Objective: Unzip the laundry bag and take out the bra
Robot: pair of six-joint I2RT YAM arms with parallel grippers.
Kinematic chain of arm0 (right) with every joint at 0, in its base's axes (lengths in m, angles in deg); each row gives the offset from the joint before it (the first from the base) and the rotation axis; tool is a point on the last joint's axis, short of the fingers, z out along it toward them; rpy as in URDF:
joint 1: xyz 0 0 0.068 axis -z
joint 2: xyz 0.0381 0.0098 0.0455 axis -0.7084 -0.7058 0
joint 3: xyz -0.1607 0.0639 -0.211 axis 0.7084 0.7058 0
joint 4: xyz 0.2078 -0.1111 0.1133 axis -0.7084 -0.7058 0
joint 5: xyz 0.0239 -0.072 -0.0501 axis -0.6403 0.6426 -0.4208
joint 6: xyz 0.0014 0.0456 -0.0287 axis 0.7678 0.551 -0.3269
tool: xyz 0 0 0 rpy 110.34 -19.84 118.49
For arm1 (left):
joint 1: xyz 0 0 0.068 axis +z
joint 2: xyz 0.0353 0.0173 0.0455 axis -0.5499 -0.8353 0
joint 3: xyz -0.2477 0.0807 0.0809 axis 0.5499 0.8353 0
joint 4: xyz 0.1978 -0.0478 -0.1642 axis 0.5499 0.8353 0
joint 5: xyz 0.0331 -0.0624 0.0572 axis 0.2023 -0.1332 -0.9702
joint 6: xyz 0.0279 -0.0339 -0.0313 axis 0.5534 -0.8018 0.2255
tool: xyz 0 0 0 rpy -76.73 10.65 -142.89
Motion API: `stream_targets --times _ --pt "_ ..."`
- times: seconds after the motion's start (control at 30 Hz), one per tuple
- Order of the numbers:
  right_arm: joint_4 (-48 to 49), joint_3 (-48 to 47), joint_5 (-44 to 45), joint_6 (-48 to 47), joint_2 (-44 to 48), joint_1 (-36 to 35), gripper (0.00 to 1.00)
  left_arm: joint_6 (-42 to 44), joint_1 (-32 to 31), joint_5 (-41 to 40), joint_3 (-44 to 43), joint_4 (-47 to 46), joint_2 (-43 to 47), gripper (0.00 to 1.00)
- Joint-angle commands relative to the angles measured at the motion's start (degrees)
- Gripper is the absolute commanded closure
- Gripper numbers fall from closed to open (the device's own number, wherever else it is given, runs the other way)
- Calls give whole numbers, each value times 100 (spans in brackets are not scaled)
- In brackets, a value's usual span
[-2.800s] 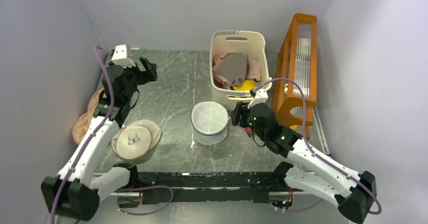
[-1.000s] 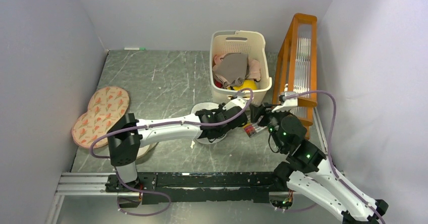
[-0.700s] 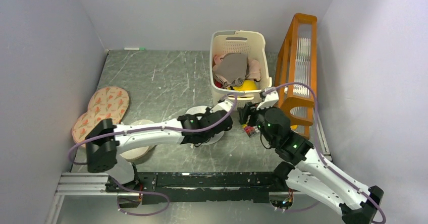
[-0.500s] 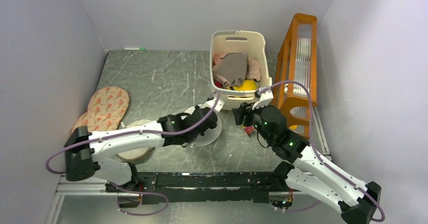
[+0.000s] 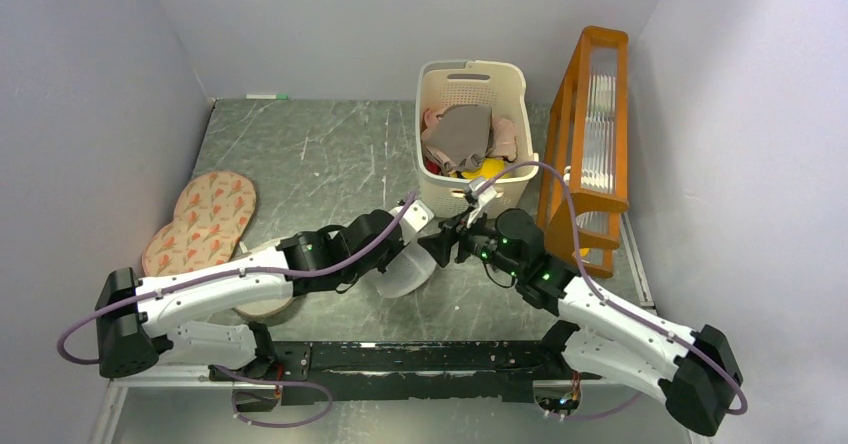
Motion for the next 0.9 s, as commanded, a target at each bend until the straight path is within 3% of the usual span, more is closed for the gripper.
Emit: stream_targets --times 0.0,0.23,0.5,0.87 --pt "868 -57 -857 107 -307 59 37 185 -3 76 73 -195 270 93" --pt "1467 -158 -1574 500 -946 165 50 178 -7 140 156 -173 463 93" --pt "1782 -181 -1703 702 -1195 179 62 134 -4 239 123 -124 474 93" --pt "2056 -122 -1620 819 -1280 180 72 112 -3 381 94 -82 424 93"
